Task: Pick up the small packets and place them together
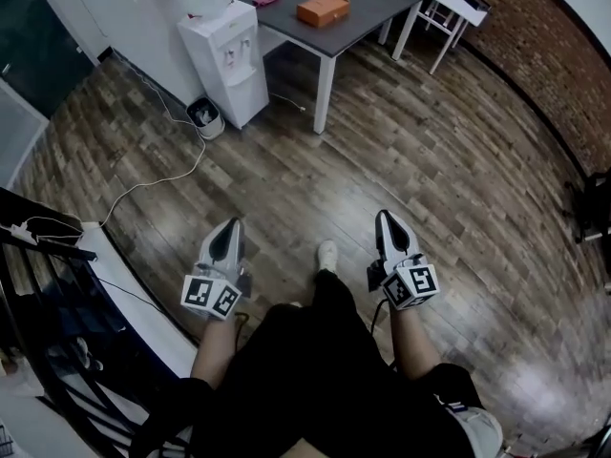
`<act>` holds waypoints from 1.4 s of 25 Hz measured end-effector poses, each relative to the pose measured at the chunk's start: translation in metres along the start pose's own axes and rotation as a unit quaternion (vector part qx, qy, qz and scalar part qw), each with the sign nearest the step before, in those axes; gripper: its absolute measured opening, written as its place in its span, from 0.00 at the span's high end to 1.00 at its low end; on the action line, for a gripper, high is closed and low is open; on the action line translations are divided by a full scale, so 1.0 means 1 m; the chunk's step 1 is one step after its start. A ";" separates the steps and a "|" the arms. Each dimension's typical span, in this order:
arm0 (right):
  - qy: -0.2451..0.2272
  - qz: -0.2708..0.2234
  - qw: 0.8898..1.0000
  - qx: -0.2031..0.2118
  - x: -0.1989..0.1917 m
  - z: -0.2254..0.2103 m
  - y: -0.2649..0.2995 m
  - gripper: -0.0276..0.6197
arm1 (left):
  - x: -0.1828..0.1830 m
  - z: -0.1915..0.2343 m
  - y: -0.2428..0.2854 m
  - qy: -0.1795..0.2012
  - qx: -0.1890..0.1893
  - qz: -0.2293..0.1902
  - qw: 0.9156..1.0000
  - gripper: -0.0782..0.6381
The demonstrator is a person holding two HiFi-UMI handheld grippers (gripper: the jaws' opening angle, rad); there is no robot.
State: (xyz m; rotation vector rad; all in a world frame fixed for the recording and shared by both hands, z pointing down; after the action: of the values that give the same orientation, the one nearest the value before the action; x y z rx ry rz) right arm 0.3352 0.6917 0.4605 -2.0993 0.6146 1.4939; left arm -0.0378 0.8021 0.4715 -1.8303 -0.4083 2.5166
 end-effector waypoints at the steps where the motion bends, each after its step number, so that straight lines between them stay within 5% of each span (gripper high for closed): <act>1: -0.001 0.002 1.000 0.006 -0.002 -0.005 0.013 0.95 | -0.001 0.005 0.006 0.001 0.007 -0.001 1.000 0.89; 11: -0.018 -0.009 0.998 0.064 0.014 -0.060 0.149 0.95 | 0.005 0.046 0.105 0.021 0.049 -0.028 0.998 0.89; 22: -0.027 -0.012 0.999 0.042 0.033 -0.145 0.212 0.95 | -0.006 0.053 0.213 0.042 0.043 -0.026 0.998 0.89; 35: -0.020 -0.004 1.000 -0.012 0.022 -0.182 0.269 0.95 | -0.028 0.105 0.314 0.019 0.008 0.005 1.000 0.89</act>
State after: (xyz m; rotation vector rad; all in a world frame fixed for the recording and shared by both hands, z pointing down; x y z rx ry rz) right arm 0.3102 0.3668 0.4560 -2.0826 0.5748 1.5410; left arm -0.0805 0.4730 0.4619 -1.8754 -0.3779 2.4796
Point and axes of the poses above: the fingertips, and each gripper's own axes: y forward along the fingers, z to its left, x out of its top, the point moved 10 cm from there along -y, backward along the fingers, and after that the axes turned 8 degrees about -z, right-handed, at the moved point
